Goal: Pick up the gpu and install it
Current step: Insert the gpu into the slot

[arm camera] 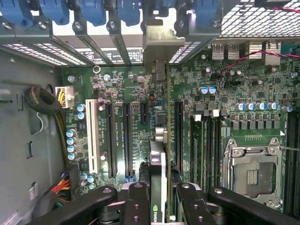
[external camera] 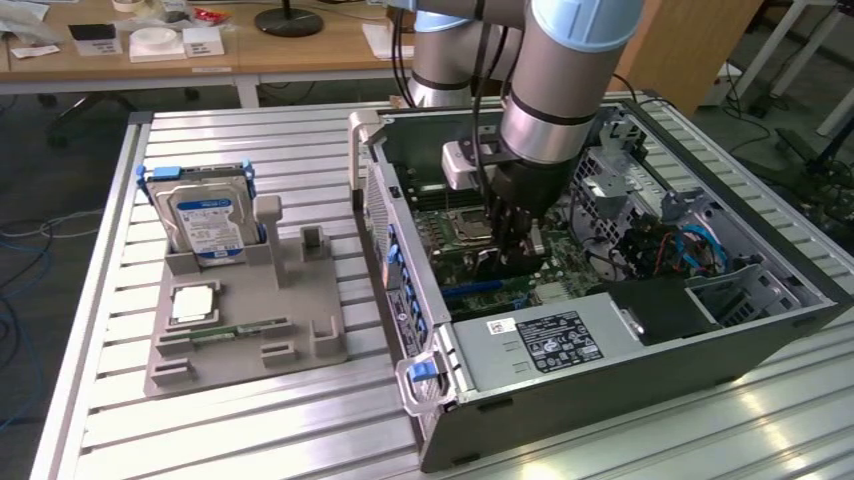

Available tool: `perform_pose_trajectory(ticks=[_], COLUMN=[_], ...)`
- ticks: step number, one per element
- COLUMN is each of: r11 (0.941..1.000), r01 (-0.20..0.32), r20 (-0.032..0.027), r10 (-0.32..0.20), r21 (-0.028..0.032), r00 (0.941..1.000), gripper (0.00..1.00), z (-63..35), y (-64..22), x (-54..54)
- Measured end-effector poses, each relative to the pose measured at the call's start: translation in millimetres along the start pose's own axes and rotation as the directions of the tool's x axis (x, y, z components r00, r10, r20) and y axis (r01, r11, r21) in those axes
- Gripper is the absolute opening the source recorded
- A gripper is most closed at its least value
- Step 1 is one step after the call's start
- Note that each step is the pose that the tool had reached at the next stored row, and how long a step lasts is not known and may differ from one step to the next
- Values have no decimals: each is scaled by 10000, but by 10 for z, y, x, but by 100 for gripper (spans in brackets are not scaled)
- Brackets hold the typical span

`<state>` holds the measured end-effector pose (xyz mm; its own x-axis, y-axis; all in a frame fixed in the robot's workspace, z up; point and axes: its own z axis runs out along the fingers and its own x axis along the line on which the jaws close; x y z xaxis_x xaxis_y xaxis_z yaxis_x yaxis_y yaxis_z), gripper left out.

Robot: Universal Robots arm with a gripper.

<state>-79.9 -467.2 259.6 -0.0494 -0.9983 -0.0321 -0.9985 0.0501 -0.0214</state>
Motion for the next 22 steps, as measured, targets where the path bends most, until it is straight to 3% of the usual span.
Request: perform_pose_trajectory(ticks=[17, 22], r11=[10000, 10000], r01=[-2, -1], r20=[-8, -12], r10=[2, 1], r21=[0, 2], r00=[10000, 10000], gripper=[27, 27], z=[18, 63], y=[67, 89], x=[-24, -22])
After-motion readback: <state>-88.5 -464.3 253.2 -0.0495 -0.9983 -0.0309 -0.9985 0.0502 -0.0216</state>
